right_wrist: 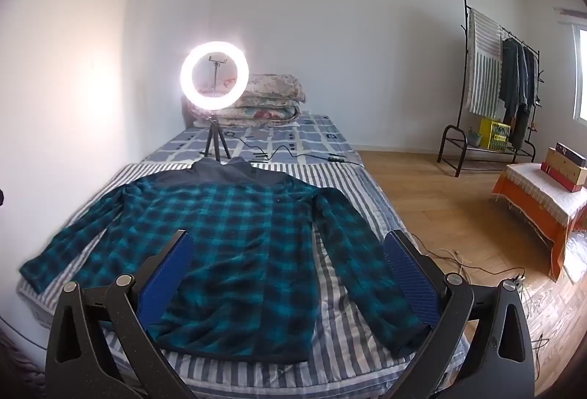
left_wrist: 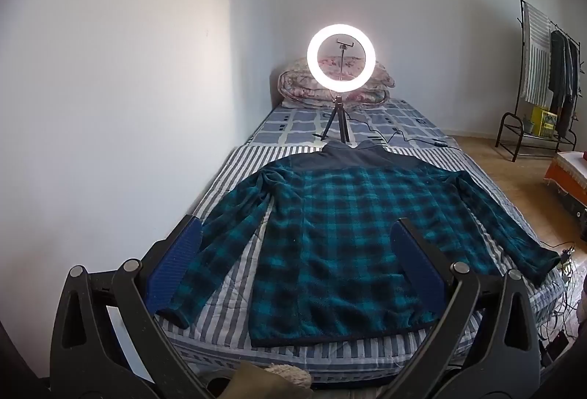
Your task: Fold large clothes
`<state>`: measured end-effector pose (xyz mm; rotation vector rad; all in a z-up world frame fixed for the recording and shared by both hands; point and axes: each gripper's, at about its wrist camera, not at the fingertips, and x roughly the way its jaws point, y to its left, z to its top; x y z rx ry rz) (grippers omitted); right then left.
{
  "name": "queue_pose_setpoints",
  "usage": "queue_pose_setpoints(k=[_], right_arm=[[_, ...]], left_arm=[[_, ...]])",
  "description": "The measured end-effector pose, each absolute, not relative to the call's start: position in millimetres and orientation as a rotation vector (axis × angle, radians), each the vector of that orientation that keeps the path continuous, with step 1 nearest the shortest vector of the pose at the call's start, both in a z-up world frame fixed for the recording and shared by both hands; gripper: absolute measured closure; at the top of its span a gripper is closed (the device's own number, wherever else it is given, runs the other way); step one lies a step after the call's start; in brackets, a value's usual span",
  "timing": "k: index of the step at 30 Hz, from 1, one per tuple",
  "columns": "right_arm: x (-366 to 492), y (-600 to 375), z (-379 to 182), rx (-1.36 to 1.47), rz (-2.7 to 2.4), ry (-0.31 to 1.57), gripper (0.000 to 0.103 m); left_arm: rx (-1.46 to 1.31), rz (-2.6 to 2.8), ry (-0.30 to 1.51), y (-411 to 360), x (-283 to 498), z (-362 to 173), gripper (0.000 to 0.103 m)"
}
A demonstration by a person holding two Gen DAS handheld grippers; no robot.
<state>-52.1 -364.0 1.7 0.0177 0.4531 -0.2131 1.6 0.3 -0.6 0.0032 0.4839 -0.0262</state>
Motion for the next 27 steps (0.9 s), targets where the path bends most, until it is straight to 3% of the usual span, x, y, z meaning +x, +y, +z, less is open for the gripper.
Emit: queue_pose_setpoints(k=[27], right_arm=[[-43.9,-370.4,1.0,0.054,-0.215,0.486,0.000]], left_arm=[[0.010,0.026,0.424,4.7,-7.7,20.3,0.000]])
